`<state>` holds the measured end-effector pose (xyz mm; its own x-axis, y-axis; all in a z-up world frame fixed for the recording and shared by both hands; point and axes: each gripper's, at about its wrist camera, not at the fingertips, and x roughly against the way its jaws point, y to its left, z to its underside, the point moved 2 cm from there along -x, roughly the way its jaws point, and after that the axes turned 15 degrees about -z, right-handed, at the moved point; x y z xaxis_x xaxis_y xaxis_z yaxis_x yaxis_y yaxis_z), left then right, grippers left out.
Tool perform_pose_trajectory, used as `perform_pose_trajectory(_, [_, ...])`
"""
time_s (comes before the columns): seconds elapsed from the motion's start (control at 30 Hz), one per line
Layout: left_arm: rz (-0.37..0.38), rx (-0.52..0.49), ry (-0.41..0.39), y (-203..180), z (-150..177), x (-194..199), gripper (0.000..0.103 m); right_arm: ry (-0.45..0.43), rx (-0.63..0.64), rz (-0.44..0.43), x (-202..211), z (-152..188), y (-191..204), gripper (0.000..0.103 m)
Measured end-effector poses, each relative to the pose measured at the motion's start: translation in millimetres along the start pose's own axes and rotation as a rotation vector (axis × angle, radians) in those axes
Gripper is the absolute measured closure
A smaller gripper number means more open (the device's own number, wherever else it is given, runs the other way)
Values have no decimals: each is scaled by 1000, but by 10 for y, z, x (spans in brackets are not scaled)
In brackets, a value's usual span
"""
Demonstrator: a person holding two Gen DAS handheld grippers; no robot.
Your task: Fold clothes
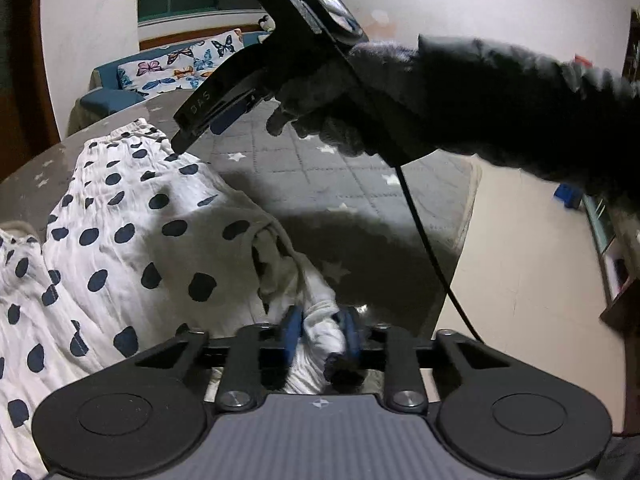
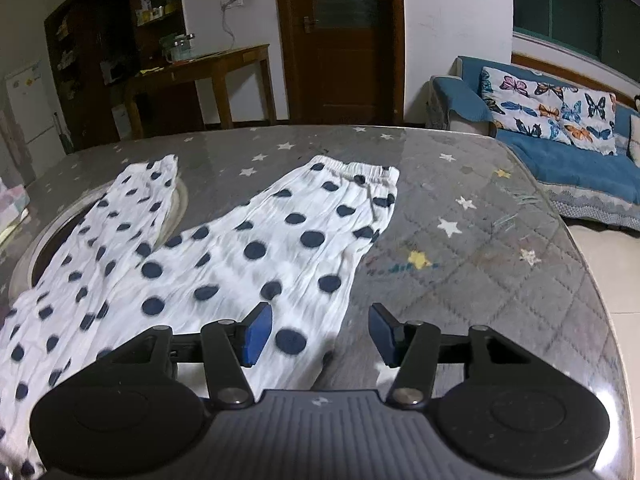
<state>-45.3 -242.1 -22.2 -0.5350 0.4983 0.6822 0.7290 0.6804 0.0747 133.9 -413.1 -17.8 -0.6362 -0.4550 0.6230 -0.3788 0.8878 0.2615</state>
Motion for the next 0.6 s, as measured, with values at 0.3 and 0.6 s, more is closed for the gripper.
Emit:
perform_pose_trajectory(0.3, [75, 186, -30, 367, -109, 201, 90, -4, -72, 28, -476, -414, -409, 56])
perform_pose_trajectory(0.6, [110, 268, -20, 515, -180, 221, 90, -7, -121, 68, -1097, -815, -833, 61])
